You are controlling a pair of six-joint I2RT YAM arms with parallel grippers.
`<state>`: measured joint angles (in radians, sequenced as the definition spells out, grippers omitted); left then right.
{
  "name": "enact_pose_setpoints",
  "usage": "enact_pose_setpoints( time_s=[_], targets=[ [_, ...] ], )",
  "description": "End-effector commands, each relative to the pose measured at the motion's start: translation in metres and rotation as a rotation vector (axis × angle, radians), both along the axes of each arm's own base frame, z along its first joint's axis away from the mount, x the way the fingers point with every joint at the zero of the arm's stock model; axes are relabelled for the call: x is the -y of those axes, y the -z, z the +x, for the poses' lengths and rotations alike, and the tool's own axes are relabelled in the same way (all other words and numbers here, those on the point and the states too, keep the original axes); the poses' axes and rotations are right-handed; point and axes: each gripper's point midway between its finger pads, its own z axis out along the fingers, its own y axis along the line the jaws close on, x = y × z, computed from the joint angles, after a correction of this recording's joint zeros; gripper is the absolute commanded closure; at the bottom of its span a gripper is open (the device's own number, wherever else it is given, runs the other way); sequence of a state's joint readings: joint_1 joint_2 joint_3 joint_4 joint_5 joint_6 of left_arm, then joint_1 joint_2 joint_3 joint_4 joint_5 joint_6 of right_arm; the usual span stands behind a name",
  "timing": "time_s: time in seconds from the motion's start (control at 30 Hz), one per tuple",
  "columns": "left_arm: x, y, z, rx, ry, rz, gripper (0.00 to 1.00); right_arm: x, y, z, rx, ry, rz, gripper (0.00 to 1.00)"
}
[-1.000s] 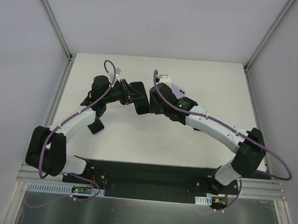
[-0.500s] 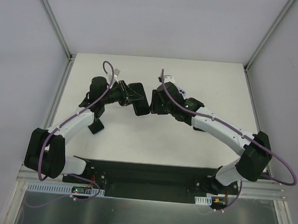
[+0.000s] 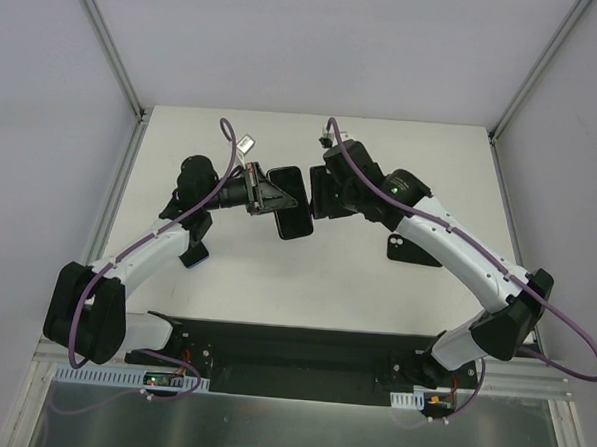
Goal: Take the phone out of the phone case
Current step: Remove the phone case from the phone.
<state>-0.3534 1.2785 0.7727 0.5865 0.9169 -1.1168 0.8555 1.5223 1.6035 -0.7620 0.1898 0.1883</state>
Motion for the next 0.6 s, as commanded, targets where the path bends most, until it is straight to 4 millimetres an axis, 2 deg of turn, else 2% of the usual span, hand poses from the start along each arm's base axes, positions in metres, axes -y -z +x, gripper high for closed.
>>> enact_pose_setpoints(
  time_s=[0.0, 0.1, 0.3, 0.4, 0.43, 0.57],
  targets=[
    [0.003, -0.034, -0.059, 0.150, 0.268, -0.055, 1.00, 0.042, 0.004, 0.026, 0.056, 0.106, -0.166, 0.51],
    [0.005, -0.033, -0.060, 0.153, 0.275, -0.054, 1.00, 0.043, -0.004, 0.028, 0.081, 0.108, -0.155, 0.51],
    [0.006, -0.043, -0.064, 0.188, 0.282, -0.062, 1.00, 0.048, 0.012, 0.032, 0.067, 0.109, -0.219, 0.51],
    [0.006, -0.047, -0.068, 0.208, 0.290, -0.067, 1.00, 0.053, 0.037, 0.033, 0.036, 0.123, -0.293, 0.51],
    [0.006, -0.050, -0.069, 0.215, 0.293, -0.069, 1.00, 0.056, 0.053, 0.032, 0.011, 0.122, -0.330, 0.51],
    [0.003, -0.059, -0.076, 0.264, 0.297, -0.077, 1.00, 0.066, 0.091, 0.030, -0.035, 0.133, -0.418, 0.52]
  ],
)
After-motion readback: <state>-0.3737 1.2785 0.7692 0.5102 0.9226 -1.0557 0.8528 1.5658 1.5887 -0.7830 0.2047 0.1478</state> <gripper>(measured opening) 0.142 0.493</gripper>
